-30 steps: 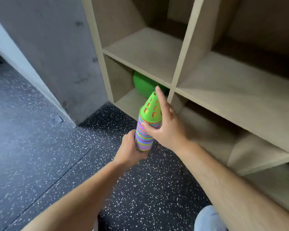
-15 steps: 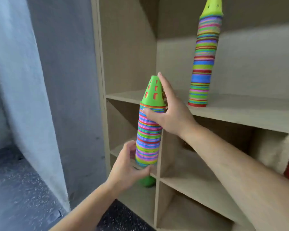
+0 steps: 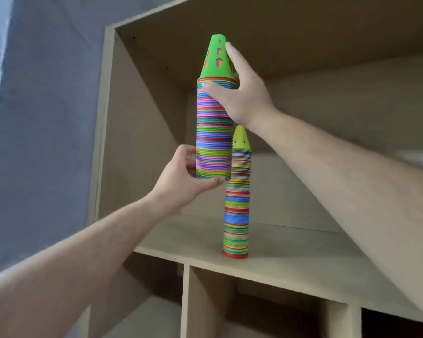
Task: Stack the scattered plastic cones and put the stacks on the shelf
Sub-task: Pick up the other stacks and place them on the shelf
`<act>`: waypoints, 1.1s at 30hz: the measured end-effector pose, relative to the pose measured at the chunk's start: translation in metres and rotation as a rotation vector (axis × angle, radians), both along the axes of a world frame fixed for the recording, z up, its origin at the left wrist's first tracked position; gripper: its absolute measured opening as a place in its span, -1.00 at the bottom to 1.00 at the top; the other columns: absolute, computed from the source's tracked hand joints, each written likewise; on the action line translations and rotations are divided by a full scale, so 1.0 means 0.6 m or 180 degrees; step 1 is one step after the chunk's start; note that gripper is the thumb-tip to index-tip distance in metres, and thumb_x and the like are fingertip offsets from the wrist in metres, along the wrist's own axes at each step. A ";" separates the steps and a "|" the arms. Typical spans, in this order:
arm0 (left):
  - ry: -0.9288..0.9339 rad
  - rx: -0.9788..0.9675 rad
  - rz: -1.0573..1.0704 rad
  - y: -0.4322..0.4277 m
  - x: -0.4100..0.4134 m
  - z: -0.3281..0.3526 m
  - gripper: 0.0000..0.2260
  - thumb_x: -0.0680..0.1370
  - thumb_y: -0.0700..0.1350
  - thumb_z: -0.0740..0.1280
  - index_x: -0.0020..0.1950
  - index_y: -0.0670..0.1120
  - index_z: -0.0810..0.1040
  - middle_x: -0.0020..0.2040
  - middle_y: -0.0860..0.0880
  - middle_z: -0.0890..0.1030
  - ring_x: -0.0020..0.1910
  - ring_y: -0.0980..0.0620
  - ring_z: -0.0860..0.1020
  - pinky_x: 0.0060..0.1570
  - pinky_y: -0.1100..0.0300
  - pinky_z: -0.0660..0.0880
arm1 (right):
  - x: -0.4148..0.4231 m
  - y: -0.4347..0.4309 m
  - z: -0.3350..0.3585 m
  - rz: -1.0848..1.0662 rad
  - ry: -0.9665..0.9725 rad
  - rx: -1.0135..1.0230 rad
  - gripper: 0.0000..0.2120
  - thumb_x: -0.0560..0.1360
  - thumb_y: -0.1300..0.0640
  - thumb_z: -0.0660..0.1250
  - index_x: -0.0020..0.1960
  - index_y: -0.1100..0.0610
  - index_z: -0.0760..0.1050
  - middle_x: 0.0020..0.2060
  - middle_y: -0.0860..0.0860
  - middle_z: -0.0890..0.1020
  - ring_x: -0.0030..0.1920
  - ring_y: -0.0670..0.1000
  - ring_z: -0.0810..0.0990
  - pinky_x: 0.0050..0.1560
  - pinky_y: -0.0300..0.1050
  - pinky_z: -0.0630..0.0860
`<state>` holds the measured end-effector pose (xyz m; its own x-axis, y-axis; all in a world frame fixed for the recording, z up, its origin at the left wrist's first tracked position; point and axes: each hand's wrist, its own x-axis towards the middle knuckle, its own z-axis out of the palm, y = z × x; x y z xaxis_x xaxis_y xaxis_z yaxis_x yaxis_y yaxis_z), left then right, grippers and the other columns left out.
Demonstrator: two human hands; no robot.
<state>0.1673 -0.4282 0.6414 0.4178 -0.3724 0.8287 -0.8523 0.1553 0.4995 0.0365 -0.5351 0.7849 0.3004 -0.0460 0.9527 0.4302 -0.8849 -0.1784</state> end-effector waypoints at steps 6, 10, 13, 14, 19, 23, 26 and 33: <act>-0.0324 0.0092 0.0148 -0.096 0.056 0.184 -0.36 0.32 0.18 0.67 0.24 0.10 0.43 0.02 0.14 0.69 -0.07 0.23 0.68 -0.13 0.29 0.57 | 0.032 -0.068 0.152 -0.0505 -0.0224 -0.0101 -0.23 0.53 -0.06 0.41 0.60 -0.06 0.06 0.41 -0.09 0.38 0.09 -0.09 0.52 0.07 -0.14 0.63; -0.0330 0.0035 0.0166 -0.162 0.086 0.241 -0.35 0.33 0.17 0.67 0.28 0.08 0.43 0.07 0.12 0.66 0.00 0.21 0.64 -0.07 0.23 0.55 | 0.050 -0.113 0.209 -0.0662 -0.0186 0.0007 -0.21 0.50 -0.06 0.44 0.60 -0.08 0.09 0.38 -0.09 0.42 0.13 -0.06 0.54 0.08 -0.07 0.64; -0.0260 0.0008 0.0104 -0.203 0.105 0.266 -0.33 0.34 0.15 0.67 0.32 0.05 0.44 0.11 0.08 0.66 0.04 0.16 0.64 0.04 0.14 0.60 | 0.067 -0.138 0.235 -0.0742 -0.0165 0.0073 -0.20 0.49 -0.04 0.46 0.59 -0.09 0.10 0.38 -0.08 0.43 0.17 -0.05 0.54 0.13 -0.01 0.62; -0.0236 -0.0007 0.0092 -0.213 0.111 0.272 -0.33 0.34 0.14 0.67 0.32 0.05 0.44 0.11 0.07 0.66 0.04 0.15 0.65 0.07 0.12 0.60 | 0.075 -0.144 0.241 -0.0774 -0.0153 0.0070 -0.20 0.49 -0.04 0.46 0.59 -0.09 0.10 0.39 -0.07 0.43 0.18 -0.04 0.54 0.13 0.00 0.62; -0.0099 0.0002 -0.0002 -0.249 0.137 0.286 -0.33 0.34 0.11 0.68 0.33 0.04 0.43 0.08 0.07 0.66 0.01 0.15 0.65 -0.08 0.25 0.54 | 0.114 -0.172 0.256 -0.0939 -0.0095 0.0026 -0.20 0.51 -0.02 0.45 0.60 -0.09 0.08 0.40 -0.05 0.42 0.16 -0.03 0.53 0.05 -0.07 0.63; -0.0034 -0.0015 -0.0091 -0.268 0.148 0.294 -0.29 0.35 0.11 0.68 0.39 0.01 0.44 0.09 0.07 0.66 0.03 0.13 0.66 0.00 0.23 0.57 | 0.133 -0.194 0.268 -0.0994 -0.0135 0.0040 -0.22 0.51 -0.02 0.45 0.59 -0.08 0.10 0.38 -0.05 0.42 0.14 -0.02 0.54 0.01 -0.09 0.64; 0.0062 0.0035 -0.0182 -0.278 0.150 0.285 -0.28 0.34 0.10 0.68 0.38 -0.01 0.44 0.10 0.06 0.66 0.03 0.13 0.66 0.07 0.17 0.60 | 0.149 -0.216 0.261 -0.0962 -0.0142 0.0111 -0.26 0.51 -0.02 0.45 0.57 -0.09 0.15 0.36 -0.05 0.44 0.14 -0.02 0.55 0.05 -0.03 0.64; 0.0605 0.0252 -0.0583 -0.298 0.168 0.198 -0.32 0.38 0.04 0.66 0.38 -0.06 0.43 0.18 -0.01 0.66 0.10 0.02 0.68 0.15 0.04 0.63 | 0.209 -0.284 0.186 -0.0890 0.0054 0.0302 -0.46 0.53 -0.05 0.41 0.46 -0.13 0.32 0.19 -0.08 0.50 0.05 -0.02 0.60 0.00 0.00 0.67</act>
